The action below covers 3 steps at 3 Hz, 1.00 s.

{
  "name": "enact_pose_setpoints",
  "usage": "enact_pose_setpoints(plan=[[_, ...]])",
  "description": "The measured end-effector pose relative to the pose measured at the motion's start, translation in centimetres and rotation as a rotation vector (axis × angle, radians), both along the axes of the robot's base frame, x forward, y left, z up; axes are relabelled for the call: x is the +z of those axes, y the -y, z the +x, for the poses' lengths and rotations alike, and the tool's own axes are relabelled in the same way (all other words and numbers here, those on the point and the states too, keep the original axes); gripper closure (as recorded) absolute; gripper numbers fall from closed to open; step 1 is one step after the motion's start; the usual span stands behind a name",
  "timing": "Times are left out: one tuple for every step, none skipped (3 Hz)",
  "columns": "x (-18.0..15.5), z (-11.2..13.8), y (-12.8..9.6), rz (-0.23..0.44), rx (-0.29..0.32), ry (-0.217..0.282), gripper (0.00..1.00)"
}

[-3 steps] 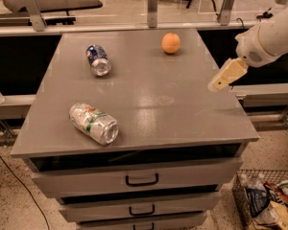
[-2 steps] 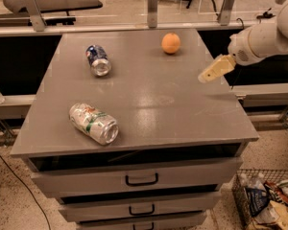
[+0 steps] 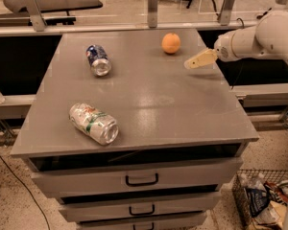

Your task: Move orange near pepsi can

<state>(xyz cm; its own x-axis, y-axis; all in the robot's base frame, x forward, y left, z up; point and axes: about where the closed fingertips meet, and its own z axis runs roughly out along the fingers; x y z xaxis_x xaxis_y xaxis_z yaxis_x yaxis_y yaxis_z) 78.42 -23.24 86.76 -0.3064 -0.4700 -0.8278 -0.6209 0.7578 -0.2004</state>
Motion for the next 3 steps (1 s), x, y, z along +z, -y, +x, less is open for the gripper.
enact_pose_setpoints(plan=[[-0.5,3.6,-1.4,0.069,0.000,0.027,0.00],[-0.4,6.3,-3.0,0.097,0.018,0.052,0.00],[-0.4,8.0,-4.5,0.123,0.033,0.061,0.00]])
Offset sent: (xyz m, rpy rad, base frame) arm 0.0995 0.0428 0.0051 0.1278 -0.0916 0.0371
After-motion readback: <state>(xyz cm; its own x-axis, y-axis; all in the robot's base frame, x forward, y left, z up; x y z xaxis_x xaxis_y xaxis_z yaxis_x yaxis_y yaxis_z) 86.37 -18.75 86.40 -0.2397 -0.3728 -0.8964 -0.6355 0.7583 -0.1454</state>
